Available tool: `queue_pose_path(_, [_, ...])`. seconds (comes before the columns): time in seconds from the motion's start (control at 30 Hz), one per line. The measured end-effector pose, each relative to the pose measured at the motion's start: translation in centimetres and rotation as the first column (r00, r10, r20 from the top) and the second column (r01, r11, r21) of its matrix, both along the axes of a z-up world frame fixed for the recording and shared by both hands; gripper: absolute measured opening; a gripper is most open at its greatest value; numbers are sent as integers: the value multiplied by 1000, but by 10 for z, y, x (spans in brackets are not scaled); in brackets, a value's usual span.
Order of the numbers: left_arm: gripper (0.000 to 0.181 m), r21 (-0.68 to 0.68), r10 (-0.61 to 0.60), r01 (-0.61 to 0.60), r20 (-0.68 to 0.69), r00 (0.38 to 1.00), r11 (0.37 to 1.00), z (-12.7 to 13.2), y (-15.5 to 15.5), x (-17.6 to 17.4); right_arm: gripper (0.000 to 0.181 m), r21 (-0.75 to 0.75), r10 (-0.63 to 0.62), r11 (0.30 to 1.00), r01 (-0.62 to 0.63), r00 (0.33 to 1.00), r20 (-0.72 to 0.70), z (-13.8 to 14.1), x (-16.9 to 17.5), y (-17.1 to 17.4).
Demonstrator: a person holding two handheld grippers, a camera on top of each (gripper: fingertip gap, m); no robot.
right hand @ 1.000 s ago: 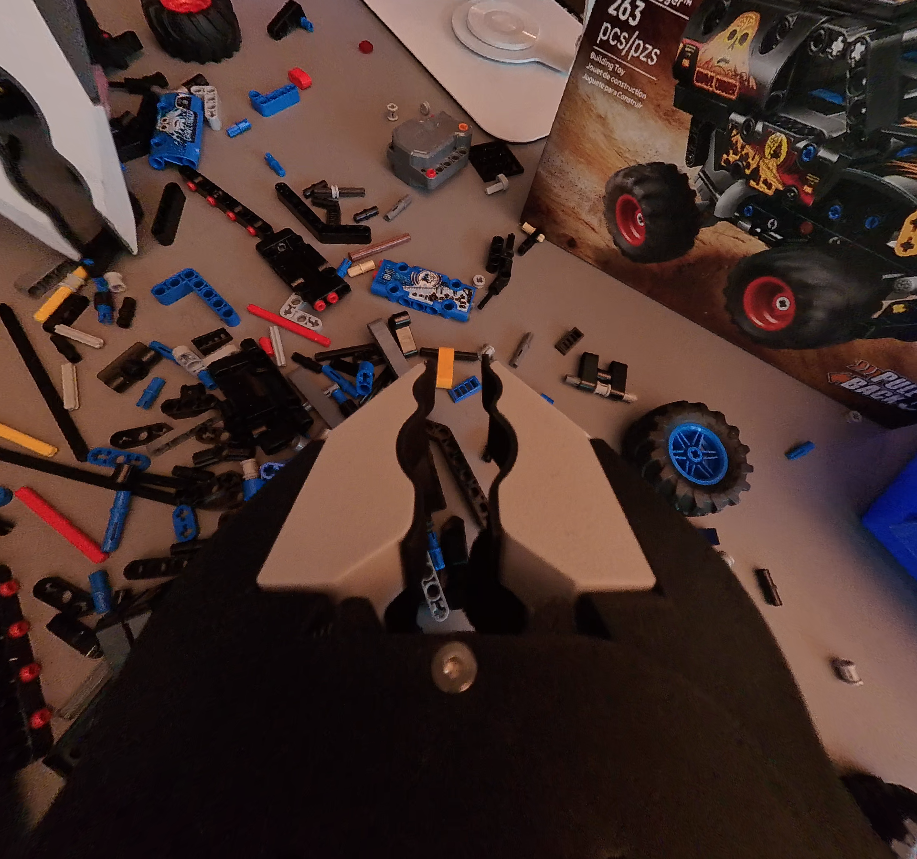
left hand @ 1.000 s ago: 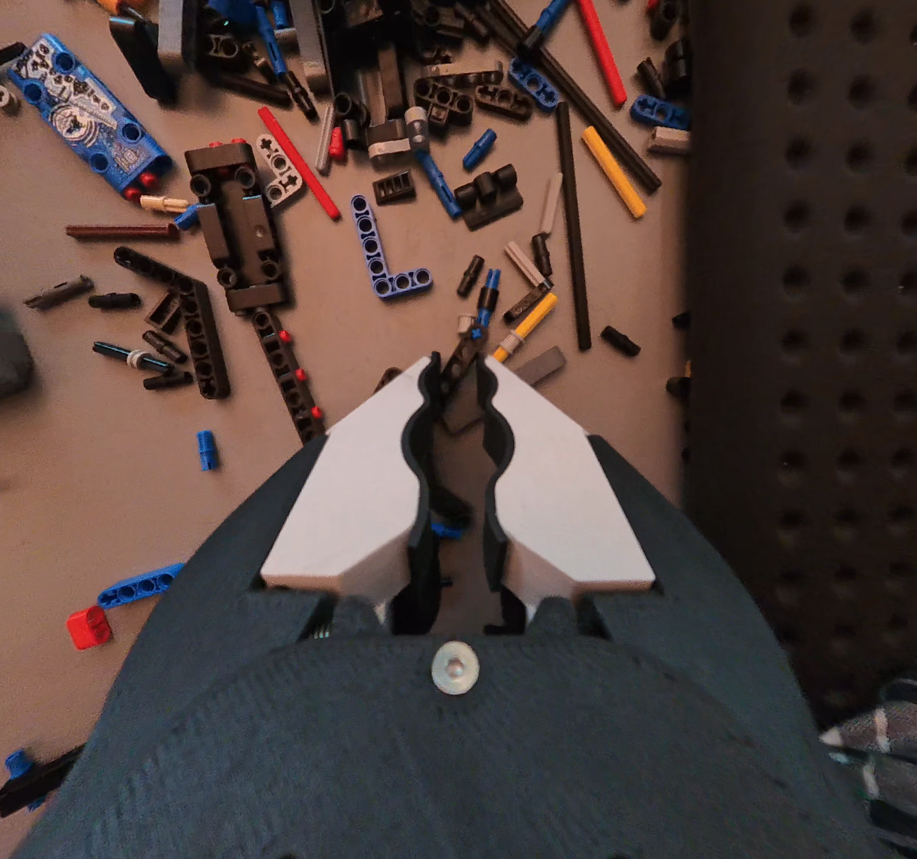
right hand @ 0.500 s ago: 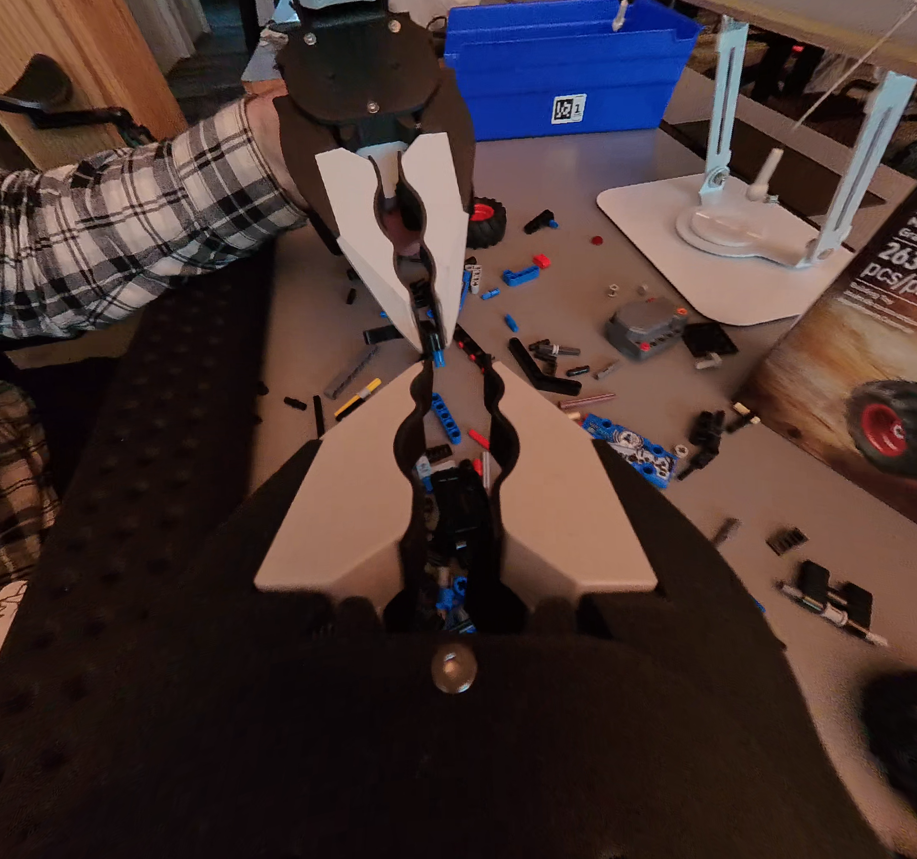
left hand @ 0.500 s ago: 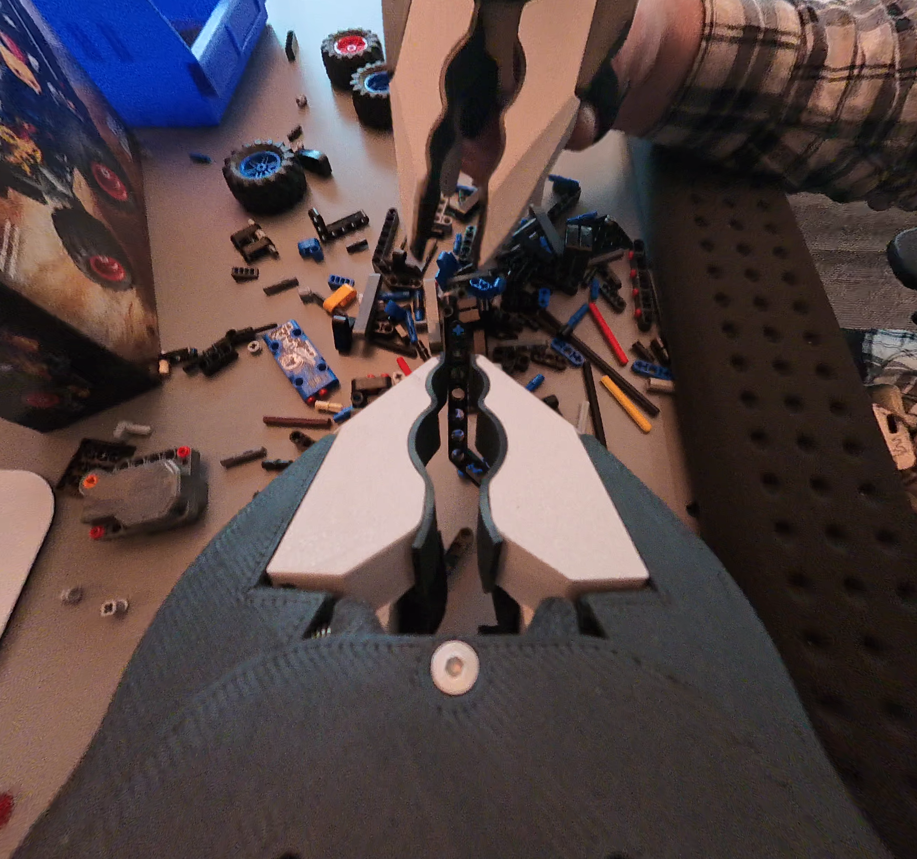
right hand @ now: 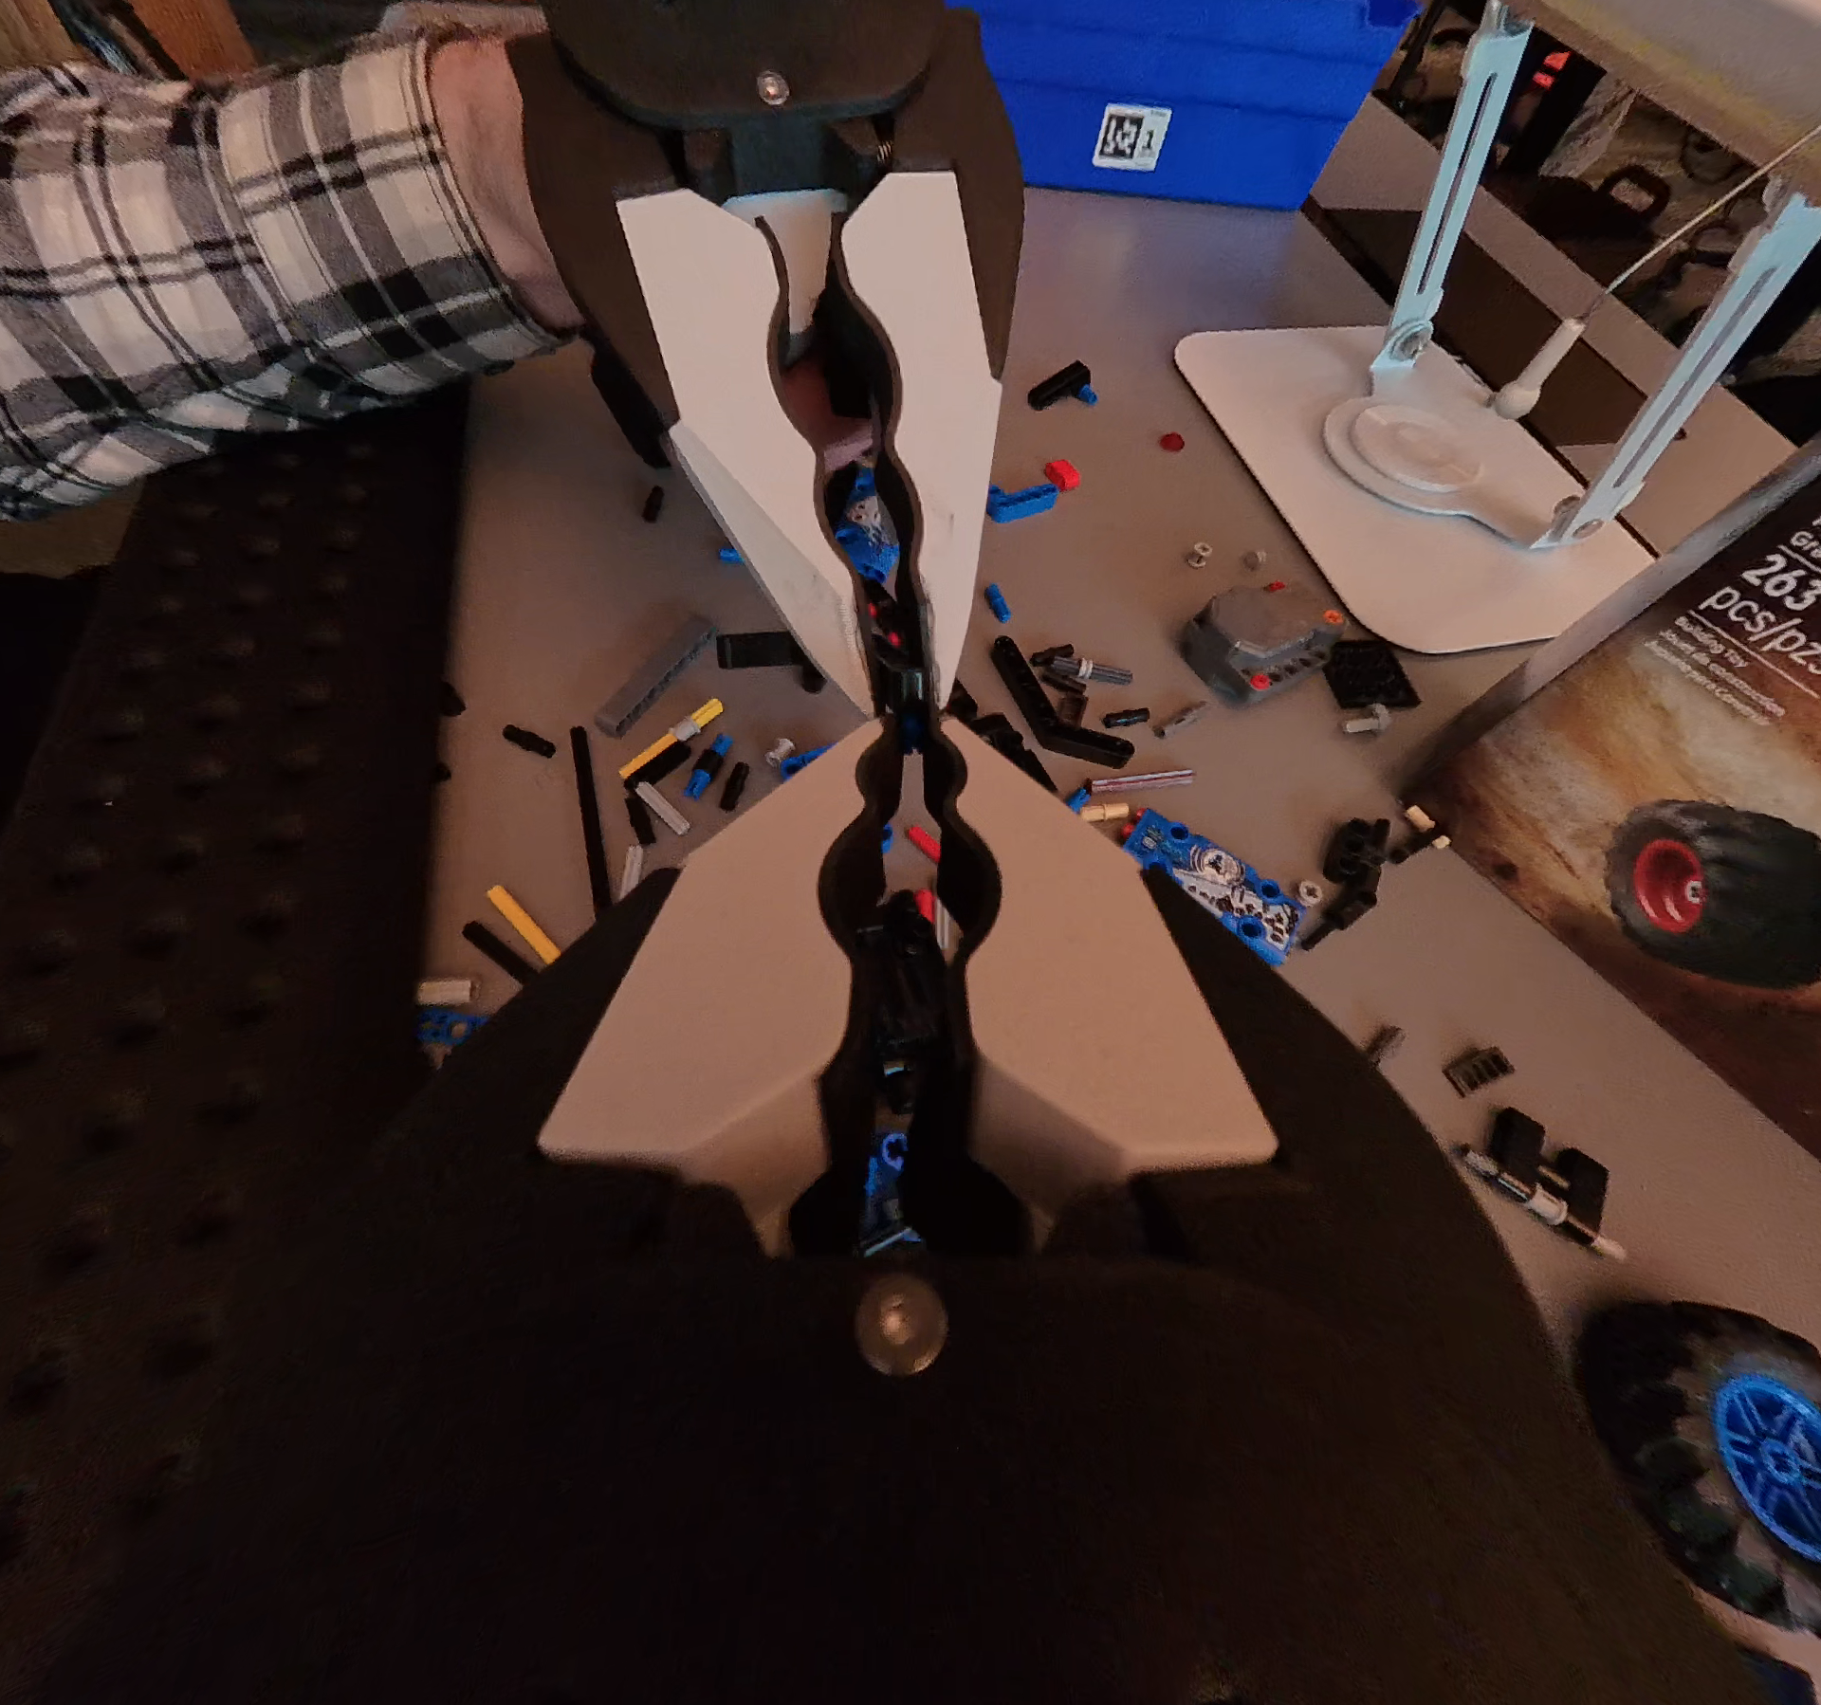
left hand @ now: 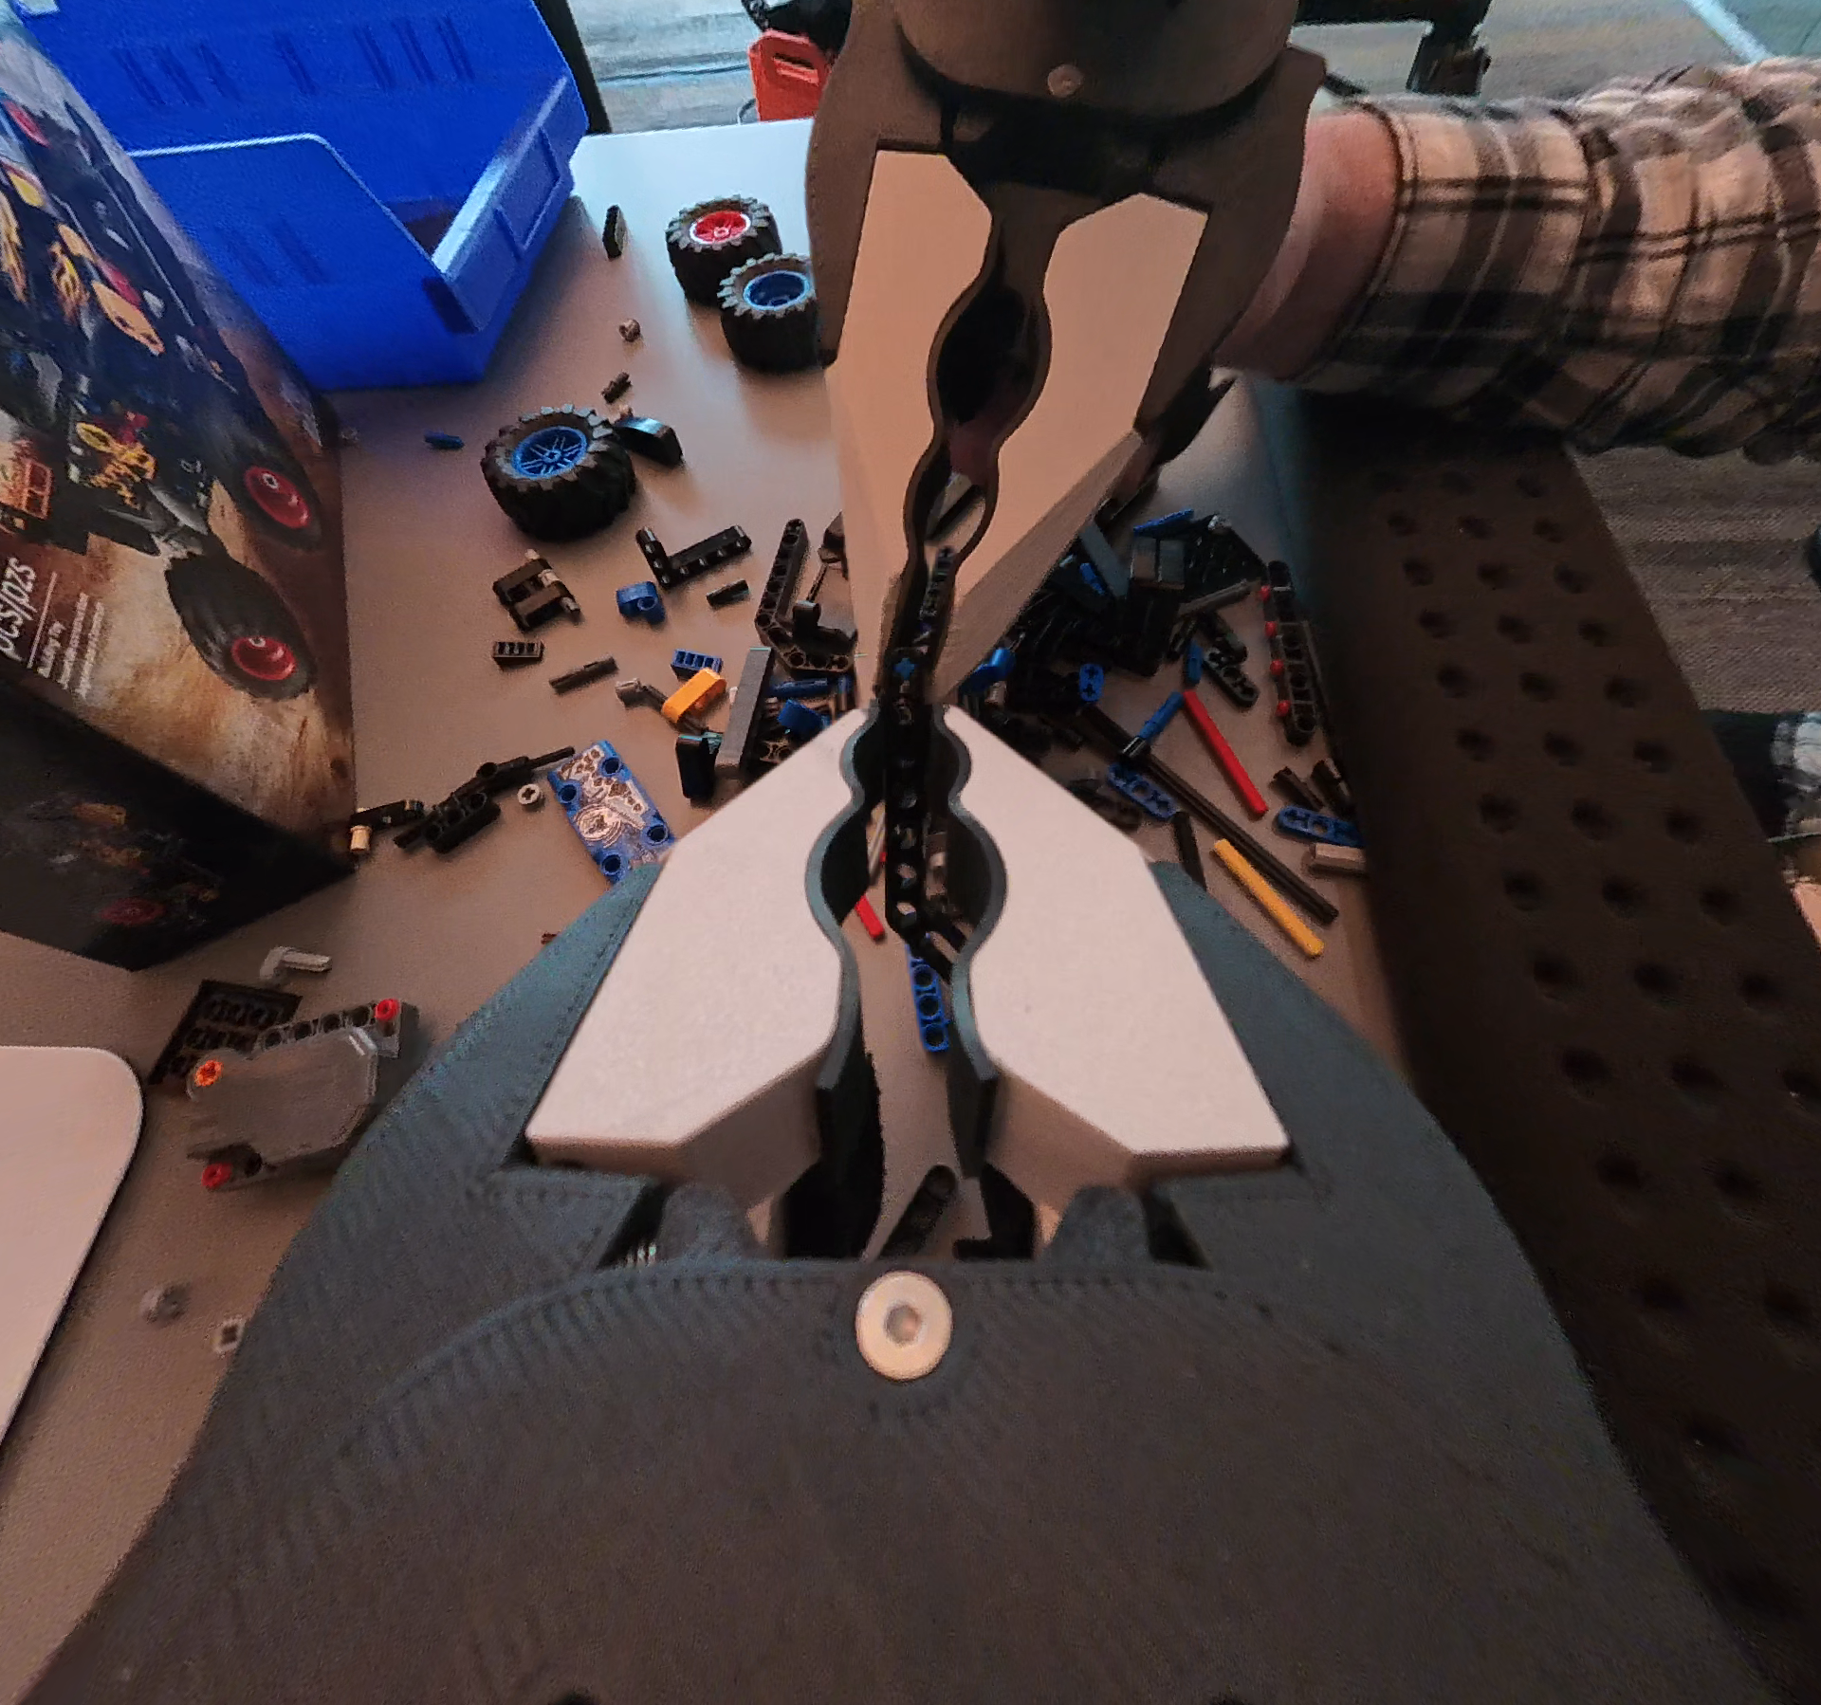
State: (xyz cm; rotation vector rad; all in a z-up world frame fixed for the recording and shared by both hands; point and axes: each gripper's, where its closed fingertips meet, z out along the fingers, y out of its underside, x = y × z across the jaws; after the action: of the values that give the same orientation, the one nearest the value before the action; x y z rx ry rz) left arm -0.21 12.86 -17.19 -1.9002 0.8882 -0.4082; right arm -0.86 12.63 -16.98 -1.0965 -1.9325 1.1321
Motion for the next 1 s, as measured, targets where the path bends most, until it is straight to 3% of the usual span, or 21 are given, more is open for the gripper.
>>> queue_pose_path(0.1, [5,22,-4,5,-48,999,1000,-4,1,1,2,82,-17,996,15,1000,16,-6,1,3])
queue_pose_path(0.2, [4,119,-6,-5,85,996,993,23,2,3,1,47,-32,998,36,997,-70,13,2,3])
queue_pose_path(0.37, [3,176,-1,-34,200,980,984,40,8,7,1,10,-59,998,61,989,-139,28,5,10])
queue_pose_path(0.43, [4,277,-25,-95,401,916,956,88,0,-8,1,82,-105,990,111,992,-67,8,6,25])
queue_pose_path(0.47, [4,320,-19,-131,427,904,938,103,-6,-21,1,66,-100,992,103,994,-51,4,7,25])
queue_pose_path(0.57, [4,255,23,-132,390,921,958,84,-5,-29,1,29,-70,997,72,995,-65,10,5,17])
queue_pose_path(0.7, [4,216,13,-101,376,927,971,73,3,-15,3,-21,-50,998,53,994,97,-21,3,16])
queue_pose_path(0.8, [4,159,20,-85,370,929,984,57,8,-13,3,56,-40,998,33,991,127,-32,6,15])
queue_pose_path(0.9, [4,133,80,-131,336,938,982,48,16,-20,21,11,-39,999,37,982,187,-40,9,17])
queue_pose_path(1.0, [4,87,138,-167,264,955,982,33,21,-25,23,-13,-39,999,42,983,179,-38,10,20])
